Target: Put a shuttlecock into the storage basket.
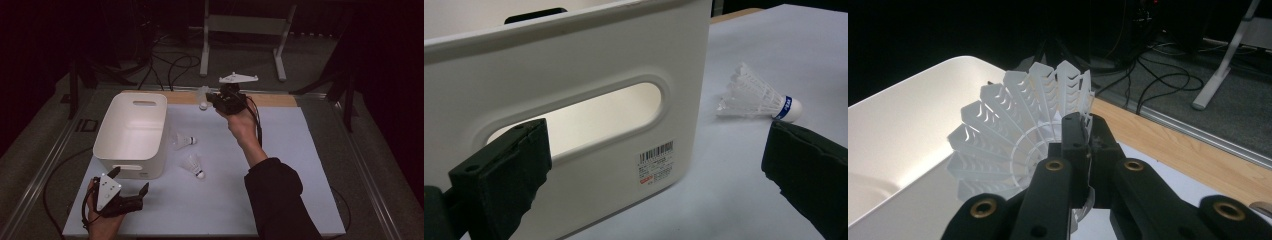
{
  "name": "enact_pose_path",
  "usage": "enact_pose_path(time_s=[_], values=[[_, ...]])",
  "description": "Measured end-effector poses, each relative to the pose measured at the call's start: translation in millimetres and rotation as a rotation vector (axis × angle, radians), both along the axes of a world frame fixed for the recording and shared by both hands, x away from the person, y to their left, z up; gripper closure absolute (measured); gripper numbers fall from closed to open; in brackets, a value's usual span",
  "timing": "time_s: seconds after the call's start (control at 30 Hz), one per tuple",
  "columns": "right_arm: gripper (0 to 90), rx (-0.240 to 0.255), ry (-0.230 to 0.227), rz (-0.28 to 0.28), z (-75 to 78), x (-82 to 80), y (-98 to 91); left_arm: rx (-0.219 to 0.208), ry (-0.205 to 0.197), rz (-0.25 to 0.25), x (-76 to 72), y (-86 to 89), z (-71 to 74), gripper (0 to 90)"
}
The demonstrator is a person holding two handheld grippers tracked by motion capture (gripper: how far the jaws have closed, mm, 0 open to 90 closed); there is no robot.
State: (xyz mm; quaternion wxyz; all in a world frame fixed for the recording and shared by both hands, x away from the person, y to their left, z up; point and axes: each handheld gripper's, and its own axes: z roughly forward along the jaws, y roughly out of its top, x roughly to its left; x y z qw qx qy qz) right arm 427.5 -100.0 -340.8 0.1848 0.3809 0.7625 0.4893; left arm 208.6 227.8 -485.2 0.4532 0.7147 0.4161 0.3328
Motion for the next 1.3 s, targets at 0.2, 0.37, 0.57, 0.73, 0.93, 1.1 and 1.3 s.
enact_pose_path(time_s=[0.2, 0.37, 0.57, 0.73, 0.93, 1.1, 1.3], values=[[88.9, -0.017, -0.006, -0.002, 1.4, 4.4, 5.1, 0.005, 0.002, -0.002, 0.1, 0.0, -0.1, 0.2], [88.8, -0.023, -0.010, -0.007, 1.5, 7.5, 8.3, 0.002, 0.001, -0.001, 0.1, 0.0, -0.1, 0.2], [88.9, -0.016, -0.006, -0.010, 0.9, 10.6, 10.4, 0.005, 0.001, -0.003, 0.1, -0.1, 0.0, 0.2], [88.8, -0.012, -0.004, -0.005, 1.0, 11.7, 13.2, 0.004, 0.000, -0.004, 0.0, -0.1, -0.1, 0.2], [88.8, 0.001, -0.009, 0.009, 2.1, 11.7, 17.8, 0.005, -0.001, -0.003, 0.1, -0.2, -0.2, 0.2], [89.4, 0.019, -0.014, 0.047, 2.5, 11.7, 21.0, 0.005, 0.000, -0.004, 0.0, -0.2, -0.1, 0.2], [89.5, 0.035, -0.014, 0.059, 3.0, 10.7, 24.1, 0.002, -0.001, -0.005, 0.0, -0.1, -0.1, 0.2]])
